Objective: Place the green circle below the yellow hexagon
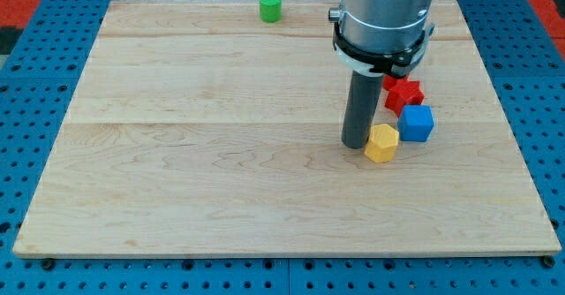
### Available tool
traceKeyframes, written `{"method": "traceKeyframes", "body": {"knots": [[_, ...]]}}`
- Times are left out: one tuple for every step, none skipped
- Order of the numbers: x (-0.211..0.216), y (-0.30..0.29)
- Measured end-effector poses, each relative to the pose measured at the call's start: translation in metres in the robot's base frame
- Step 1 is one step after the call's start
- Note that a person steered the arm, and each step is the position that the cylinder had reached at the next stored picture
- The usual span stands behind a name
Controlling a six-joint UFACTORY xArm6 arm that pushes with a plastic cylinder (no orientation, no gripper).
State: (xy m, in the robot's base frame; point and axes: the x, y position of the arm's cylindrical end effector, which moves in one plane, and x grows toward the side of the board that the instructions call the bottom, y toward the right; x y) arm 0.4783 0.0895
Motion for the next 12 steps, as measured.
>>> {"method": "traceKeyframes", "body": {"knots": [[0.012, 0.017], [0.020, 0.035], [0.020, 0.041], [0.010, 0.002], [-0.050, 0.005], [-0.115, 0.026], [-0.171, 0.026], [-0.234, 0.011], [-0.284, -0.019], [-0.287, -0.027], [-0.286, -0.117], [-0.285, -0.192]]}}
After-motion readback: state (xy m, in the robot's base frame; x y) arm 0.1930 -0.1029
